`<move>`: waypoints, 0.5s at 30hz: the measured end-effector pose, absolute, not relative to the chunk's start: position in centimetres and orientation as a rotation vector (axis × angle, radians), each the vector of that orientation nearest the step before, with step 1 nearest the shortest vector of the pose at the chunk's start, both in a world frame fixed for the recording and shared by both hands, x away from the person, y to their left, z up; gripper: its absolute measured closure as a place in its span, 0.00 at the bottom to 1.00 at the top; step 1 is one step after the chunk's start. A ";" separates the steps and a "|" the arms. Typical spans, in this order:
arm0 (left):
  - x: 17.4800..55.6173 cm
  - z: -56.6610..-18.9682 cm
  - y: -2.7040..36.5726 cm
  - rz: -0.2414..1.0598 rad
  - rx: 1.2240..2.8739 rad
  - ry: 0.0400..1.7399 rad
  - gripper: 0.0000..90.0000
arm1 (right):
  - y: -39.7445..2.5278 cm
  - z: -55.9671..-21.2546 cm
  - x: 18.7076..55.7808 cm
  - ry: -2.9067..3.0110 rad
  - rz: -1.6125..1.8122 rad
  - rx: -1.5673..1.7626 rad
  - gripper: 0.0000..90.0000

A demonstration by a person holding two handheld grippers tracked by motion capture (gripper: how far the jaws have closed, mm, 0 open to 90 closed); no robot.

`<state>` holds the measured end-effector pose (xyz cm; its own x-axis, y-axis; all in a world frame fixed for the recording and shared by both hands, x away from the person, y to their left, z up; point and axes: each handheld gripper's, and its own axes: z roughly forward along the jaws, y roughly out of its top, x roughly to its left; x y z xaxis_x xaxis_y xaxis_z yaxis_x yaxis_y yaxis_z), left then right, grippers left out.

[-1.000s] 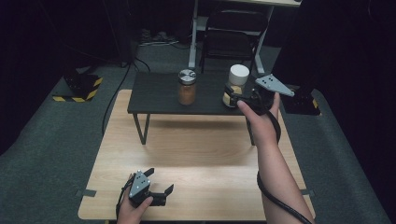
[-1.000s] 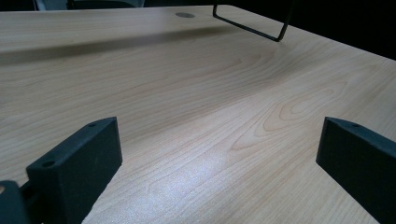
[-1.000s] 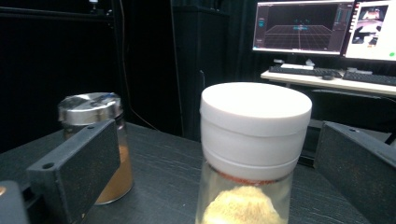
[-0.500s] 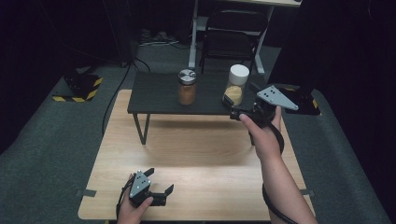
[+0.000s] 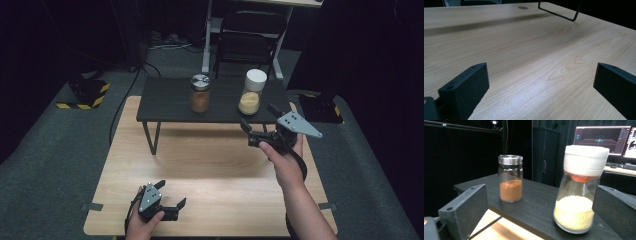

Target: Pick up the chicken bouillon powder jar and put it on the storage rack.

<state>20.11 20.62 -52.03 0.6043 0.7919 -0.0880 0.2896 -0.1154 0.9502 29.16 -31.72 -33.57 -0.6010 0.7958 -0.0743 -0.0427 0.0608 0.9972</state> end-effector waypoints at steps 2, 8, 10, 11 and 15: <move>20.1 -52.0 20.6 0.547 1.685 0.903 0.00 | -31.9 -34.0 28.8 1.687 1.621 0.751 0.00; 20.1 -52.1 20.6 0.546 1.680 0.906 0.00 | -32.2 -35.3 27.6 1.700 1.604 0.721 0.00; 20.1 -52.1 20.6 0.546 1.680 0.907 0.00 | -32.5 -35.9 27.2 1.706 1.607 0.717 0.00; 20.1 -52.0 20.6 0.547 1.685 0.904 0.00 | -32.5 -36.0 27.1 1.707 1.611 0.720 0.00; 20.1 -52.1 20.5 0.556 1.689 0.891 0.00 | -32.9 -36.9 26.4 1.709 1.615 0.715 0.00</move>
<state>20.05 20.54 -52.07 0.6078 0.7905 -0.0756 0.2794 -0.1238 0.9522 26.41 -32.88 -36.85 -0.6252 0.7740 -0.1001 -0.0562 0.0833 0.9949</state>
